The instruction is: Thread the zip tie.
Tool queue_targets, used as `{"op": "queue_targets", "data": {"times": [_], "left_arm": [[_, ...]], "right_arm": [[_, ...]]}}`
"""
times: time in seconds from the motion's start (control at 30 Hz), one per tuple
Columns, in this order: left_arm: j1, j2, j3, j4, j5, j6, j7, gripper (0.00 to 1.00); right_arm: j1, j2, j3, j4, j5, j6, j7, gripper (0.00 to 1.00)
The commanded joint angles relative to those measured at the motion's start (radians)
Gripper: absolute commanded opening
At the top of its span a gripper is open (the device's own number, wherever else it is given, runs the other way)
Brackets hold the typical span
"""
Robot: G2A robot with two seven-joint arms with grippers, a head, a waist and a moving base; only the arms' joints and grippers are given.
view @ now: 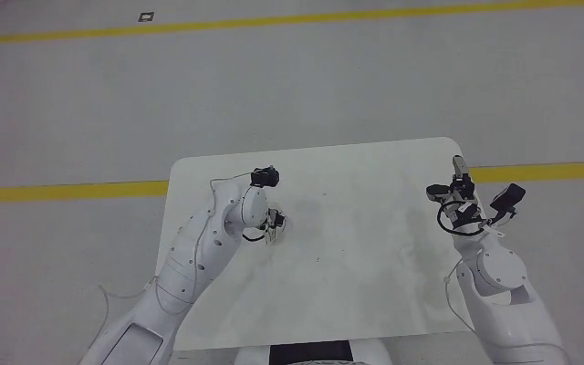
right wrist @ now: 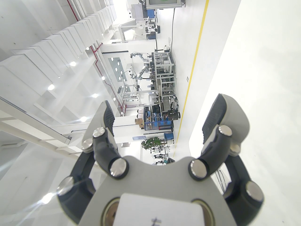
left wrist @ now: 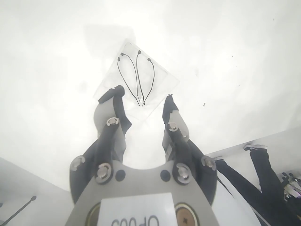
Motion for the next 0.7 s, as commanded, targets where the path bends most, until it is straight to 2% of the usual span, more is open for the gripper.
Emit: {"op": "queue_targets", "data": {"times": [0.0, 0.17, 0.4, 0.47, 0.67], "left_arm": [[-0.005, 0.0, 0.0, 0.003, -0.011, 0.002, 0.0, 0.13], [-0.019, -0.002, 0.013, 0.032, -0.019, 0.006, 0.01, 0.1], [-0.06, -0.014, 0.054, 0.122, -0.041, 0.004, 0.039, 0.08], [-0.071, -0.018, 0.067, 0.147, -0.035, 0.017, 0.046, 0.11], [-0.103, -0.032, 0.1, 0.222, -0.073, 0.021, 0.067, 0.16]], "right_arm": [[0.0, 0.0, 0.0, 0.0, 0.0, 0.0, 0.0, 1.0], [0.0, 0.0, 0.0, 0.0, 0.0, 0.0, 0.0, 1.0], [0.0, 0.0, 0.0, 0.0, 0.0, 0.0, 0.0, 1.0], [0.0, 0.0, 0.0, 0.0, 0.0, 0.0, 0.0, 1.0], [0.0, 0.0, 0.0, 0.0, 0.0, 0.0, 0.0, 1.0]]}}
